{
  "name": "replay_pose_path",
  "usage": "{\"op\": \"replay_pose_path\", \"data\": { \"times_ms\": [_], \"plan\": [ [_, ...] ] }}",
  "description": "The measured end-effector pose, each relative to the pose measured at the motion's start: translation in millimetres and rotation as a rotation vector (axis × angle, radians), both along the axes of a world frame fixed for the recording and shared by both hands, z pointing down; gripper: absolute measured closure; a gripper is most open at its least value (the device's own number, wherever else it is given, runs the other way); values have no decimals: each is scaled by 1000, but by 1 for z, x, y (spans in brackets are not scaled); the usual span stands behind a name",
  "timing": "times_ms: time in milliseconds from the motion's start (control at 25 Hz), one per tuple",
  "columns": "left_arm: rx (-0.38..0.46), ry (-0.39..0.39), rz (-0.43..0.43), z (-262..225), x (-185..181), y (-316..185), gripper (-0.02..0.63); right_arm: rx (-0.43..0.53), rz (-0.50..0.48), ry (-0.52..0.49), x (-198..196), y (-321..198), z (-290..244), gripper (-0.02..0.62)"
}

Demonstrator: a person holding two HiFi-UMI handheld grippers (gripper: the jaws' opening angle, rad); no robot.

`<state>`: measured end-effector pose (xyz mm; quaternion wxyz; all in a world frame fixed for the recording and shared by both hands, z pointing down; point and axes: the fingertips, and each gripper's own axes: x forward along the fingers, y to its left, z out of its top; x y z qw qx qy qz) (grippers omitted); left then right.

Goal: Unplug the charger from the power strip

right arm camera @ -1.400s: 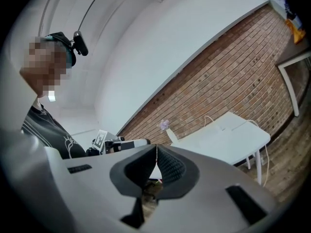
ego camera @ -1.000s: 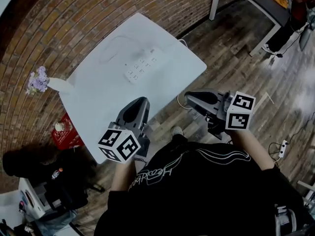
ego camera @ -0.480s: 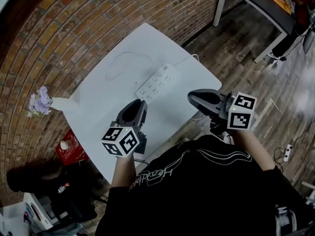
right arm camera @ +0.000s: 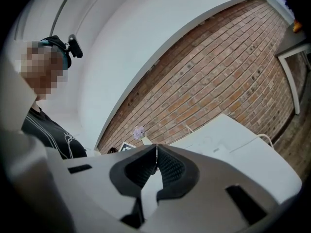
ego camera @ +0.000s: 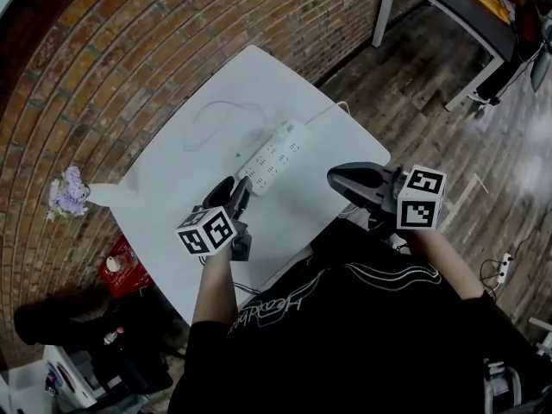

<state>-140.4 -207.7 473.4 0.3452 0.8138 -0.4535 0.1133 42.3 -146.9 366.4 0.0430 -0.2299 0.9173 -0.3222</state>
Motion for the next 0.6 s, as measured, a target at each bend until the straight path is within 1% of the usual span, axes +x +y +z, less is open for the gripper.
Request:
{"op": "replay_pose_path", "data": {
  "times_ms": [160,360,520,600],
  "plan": [
    [-89,-24,-12,31,-7,-12,392,-26,6,-8,10,-18,7,598],
    [-185,-43,-20,61,-12,-23,385,-64,6,-3,14,-43,20,598],
    [-233,-45,14,77,-6,-27,385,-96,-10,10,10,-56,33,598],
    [-250,-56,16,83,-7,-27,385,-109,-16,13,8,-61,38,598]
  ]
}}
